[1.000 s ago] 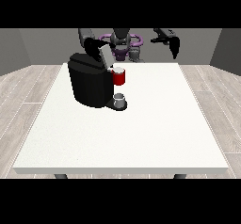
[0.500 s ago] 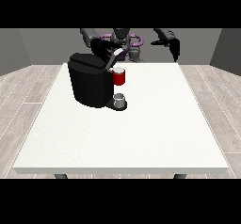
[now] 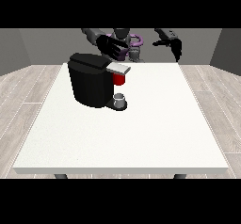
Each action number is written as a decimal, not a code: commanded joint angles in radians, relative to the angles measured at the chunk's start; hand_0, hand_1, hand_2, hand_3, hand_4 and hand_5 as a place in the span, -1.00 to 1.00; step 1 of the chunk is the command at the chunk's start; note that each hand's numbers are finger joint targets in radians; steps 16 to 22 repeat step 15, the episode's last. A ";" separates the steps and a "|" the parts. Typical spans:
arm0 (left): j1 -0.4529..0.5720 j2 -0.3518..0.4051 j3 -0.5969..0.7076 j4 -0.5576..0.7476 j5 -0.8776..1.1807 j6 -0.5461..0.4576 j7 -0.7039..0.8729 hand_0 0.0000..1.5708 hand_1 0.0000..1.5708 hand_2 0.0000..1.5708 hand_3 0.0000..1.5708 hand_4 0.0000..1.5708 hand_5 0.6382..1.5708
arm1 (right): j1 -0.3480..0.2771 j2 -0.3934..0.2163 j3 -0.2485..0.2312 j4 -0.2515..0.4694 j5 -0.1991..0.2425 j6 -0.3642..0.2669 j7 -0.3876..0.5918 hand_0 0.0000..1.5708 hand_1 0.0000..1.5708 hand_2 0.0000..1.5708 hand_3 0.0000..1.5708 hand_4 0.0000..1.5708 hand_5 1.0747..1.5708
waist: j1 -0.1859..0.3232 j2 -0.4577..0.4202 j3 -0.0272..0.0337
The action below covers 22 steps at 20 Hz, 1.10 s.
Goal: Insert the coffee pod into the coffee machine and close the lid
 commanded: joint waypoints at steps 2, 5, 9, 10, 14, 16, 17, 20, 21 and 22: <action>-0.006 0.007 -0.013 -0.019 0.002 -0.003 0.010 -1.00 -1.00 -1.00 -1.00 -1.00 1.00 | -0.013 0.047 -0.002 0.006 0.003 -0.028 -0.002 -1.00 -1.00 -1.00 -1.00 -0.84 1.00 | -0.001 -0.025 0.0002; -0.008 -0.006 0.007 0.007 0.005 0.035 0.013 -1.00 -1.00 -1.00 -1.00 -0.77 1.00 | 0.023 0.056 0.020 -0.042 -0.029 0.052 -0.019 -1.00 -1.00 -1.00 -1.00 -0.91 1.00 | -0.054 -0.072 0.0003; 0.050 -0.033 -0.030 0.009 -0.016 0.019 -0.058 -1.00 -1.00 -1.00 -1.00 -0.82 1.00 | 0.173 0.098 0.131 -0.099 -0.093 0.053 -0.112 -1.00 -1.00 -1.00 -1.00 -0.55 1.00 | -0.058 -0.127 0.0004; 0.021 -0.022 -0.001 0.062 -0.015 0.037 -0.079 -1.00 -1.00 -1.00 -1.00 -0.74 1.00 | 0.213 0.099 0.185 -0.141 -0.123 0.026 -0.133 -1.00 -1.00 -1.00 -1.00 -0.65 1.00 | -0.095 -0.112 0.0003; 0.078 -0.030 -0.006 0.049 -0.010 0.038 -0.064 -1.00 -1.00 -1.00 -1.00 -0.76 1.00 | 0.358 0.100 0.192 -0.182 -0.194 -0.013 -0.119 -1.00 -1.00 -1.00 -1.00 -0.68 1.00 | -0.131 -0.185 0.0003; 0.084 -0.023 0.007 0.081 -0.014 0.047 -0.073 -1.00 -1.00 -1.00 -1.00 -0.76 1.00 | 0.373 0.100 0.221 -0.220 -0.248 -0.035 -0.066 -1.00 -1.00 -1.00 -1.00 -0.80 1.00 | -0.146 -0.204 0.0002; 0.084 -0.023 0.007 0.081 -0.014 0.047 -0.073 -1.00 -1.00 -1.00 -1.00 -0.76 1.00 | 0.373 0.100 0.221 -0.220 -0.248 -0.035 -0.066 -1.00 -1.00 -1.00 -1.00 -0.80 1.00 | -0.146 -0.204 0.0002; 0.084 -0.023 0.007 0.081 -0.014 0.047 -0.073 -1.00 -1.00 -1.00 -1.00 -0.76 1.00 | 0.373 0.100 0.221 -0.220 -0.248 -0.035 -0.066 -1.00 -1.00 -1.00 -1.00 -0.80 1.00 | -0.146 -0.204 0.0002; 0.084 -0.023 0.007 0.081 -0.014 0.047 -0.073 -1.00 -1.00 -1.00 -1.00 -0.76 1.00 | 0.373 0.100 0.221 -0.220 -0.248 -0.035 -0.066 -1.00 -1.00 -1.00 -1.00 -0.80 1.00 | -0.146 -0.204 0.0002; 0.084 -0.023 0.007 0.081 -0.014 0.047 -0.073 -1.00 -1.00 -1.00 -1.00 -0.76 1.00 | 0.373 0.100 0.221 -0.220 -0.248 -0.035 -0.066 -1.00 -1.00 -1.00 -1.00 -0.80 1.00 | -0.146 -0.204 0.0002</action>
